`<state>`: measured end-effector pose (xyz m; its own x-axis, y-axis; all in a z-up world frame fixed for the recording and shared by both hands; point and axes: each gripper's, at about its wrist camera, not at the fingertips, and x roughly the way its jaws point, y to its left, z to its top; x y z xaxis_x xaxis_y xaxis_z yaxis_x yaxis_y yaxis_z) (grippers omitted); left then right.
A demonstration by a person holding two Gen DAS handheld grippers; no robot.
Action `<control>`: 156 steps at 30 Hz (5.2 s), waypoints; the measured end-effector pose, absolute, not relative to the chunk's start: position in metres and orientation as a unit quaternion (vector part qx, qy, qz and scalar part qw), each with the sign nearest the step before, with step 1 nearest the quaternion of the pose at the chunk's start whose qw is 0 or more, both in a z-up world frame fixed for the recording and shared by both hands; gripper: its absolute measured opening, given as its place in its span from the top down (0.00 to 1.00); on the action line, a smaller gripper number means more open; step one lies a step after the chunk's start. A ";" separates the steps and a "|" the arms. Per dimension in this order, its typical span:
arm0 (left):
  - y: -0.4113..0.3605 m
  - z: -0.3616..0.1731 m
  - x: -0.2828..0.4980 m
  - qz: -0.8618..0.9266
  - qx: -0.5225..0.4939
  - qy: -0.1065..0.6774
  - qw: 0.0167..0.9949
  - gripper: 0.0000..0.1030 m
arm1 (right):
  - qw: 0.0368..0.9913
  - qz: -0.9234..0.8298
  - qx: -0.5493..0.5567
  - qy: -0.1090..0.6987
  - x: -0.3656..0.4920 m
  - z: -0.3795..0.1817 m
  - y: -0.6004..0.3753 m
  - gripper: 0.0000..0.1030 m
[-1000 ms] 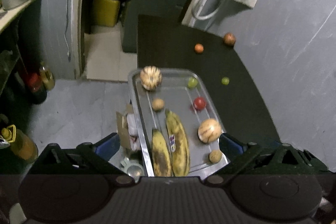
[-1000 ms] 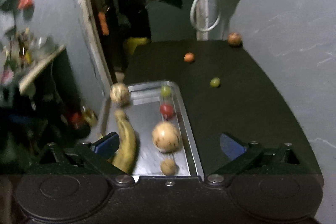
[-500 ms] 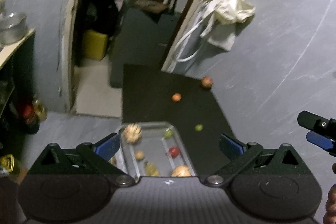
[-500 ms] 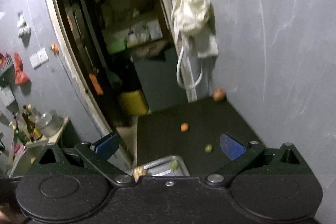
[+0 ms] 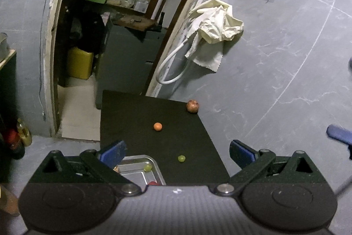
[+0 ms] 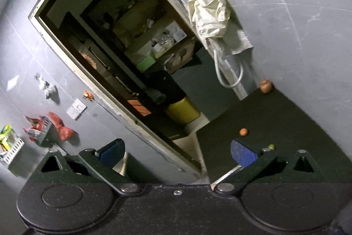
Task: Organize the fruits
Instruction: 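Move both open tools away from the tray toward the remaining fruits, then grasp the orange tangerine with the left tool while the right tool grasps a green grape, then lift the tangerine and green grape off the table with both tools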
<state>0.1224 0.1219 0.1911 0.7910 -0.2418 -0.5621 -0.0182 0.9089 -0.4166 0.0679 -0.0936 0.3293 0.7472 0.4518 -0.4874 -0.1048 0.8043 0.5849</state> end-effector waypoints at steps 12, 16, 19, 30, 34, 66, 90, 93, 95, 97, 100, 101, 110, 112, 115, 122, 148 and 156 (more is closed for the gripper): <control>0.129 0.174 0.175 -0.009 -0.236 0.323 0.916 0.01 | 0.851 0.181 0.308 0.384 0.128 0.299 -0.099 0.01; 0.129 0.165 0.188 0.006 -0.245 0.331 0.911 0.01 | 0.835 0.195 0.321 0.403 0.150 0.287 -0.103 0.01; 0.128 0.158 0.197 0.015 -0.247 0.337 0.908 0.01 | 0.828 0.205 0.325 0.408 0.165 0.282 -0.106 0.01; 0.120 0.136 0.236 0.034 -0.249 0.359 0.899 0.01 | 0.825 0.224 0.310 0.417 0.213 0.261 -0.112 0.01; 0.120 0.126 0.251 0.042 -0.247 0.367 0.896 0.01 | 0.835 0.199 0.299 0.417 0.236 0.235 -0.120 0.01; 0.057 -0.047 0.445 -0.126 0.015 0.420 0.899 0.01 | 0.913 0.115 0.003 0.391 0.284 -0.075 -0.100 0.08; 0.022 -0.107 0.485 -0.187 0.070 0.404 0.893 0.12 | 0.927 0.086 -0.023 0.364 0.282 -0.109 -0.087 0.59; 0.021 -0.109 0.486 -0.184 0.060 0.409 0.892 0.21 | 0.929 0.083 -0.029 0.360 0.281 -0.109 -0.085 0.63; 0.021 -0.110 0.486 -0.182 0.056 0.409 0.892 0.26 | 0.930 0.080 -0.030 0.358 0.282 -0.110 -0.085 0.65; 0.020 -0.111 0.484 -0.178 0.056 0.407 0.894 0.29 | 0.931 0.079 -0.030 0.356 0.283 -0.110 -0.085 0.66; 0.019 -0.111 0.483 -0.172 0.058 0.402 0.897 0.37 | 0.932 0.076 -0.034 0.354 0.283 -0.110 -0.085 0.69; 0.019 -0.111 0.483 -0.170 0.053 0.402 0.898 0.39 | 0.932 0.075 -0.036 0.353 0.283 -0.110 -0.084 0.71; 0.018 -0.110 0.485 -0.146 0.053 0.403 0.902 0.65 | 0.933 0.068 -0.041 0.352 0.285 -0.110 -0.083 0.75; 0.016 -0.109 0.484 -0.144 0.054 0.405 0.901 0.65 | 0.932 0.069 -0.040 0.353 0.285 -0.110 -0.084 0.75; 0.014 -0.107 0.480 -0.144 0.052 0.407 0.901 0.66 | 0.931 0.072 -0.038 0.355 0.285 -0.108 -0.084 0.75; 0.009 -0.100 0.467 -0.144 0.043 0.414 0.898 0.66 | 0.932 0.073 -0.037 0.354 0.282 -0.104 -0.085 0.75; 0.024 -0.047 0.409 -0.142 0.006 0.386 0.911 0.66 | 0.949 0.065 -0.038 0.308 0.241 -0.059 -0.073 0.75; 0.050 -0.029 0.377 -0.119 -0.012 0.378 0.918 0.66 | 0.951 0.088 -0.045 0.293 0.216 -0.042 -0.053 0.75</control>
<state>0.3772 0.0504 -0.0285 0.6864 -0.2285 -0.6904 0.2102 0.9712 -0.1125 0.2163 -0.0527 -0.0418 0.8126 0.1414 -0.5654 -0.1938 0.9805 -0.0333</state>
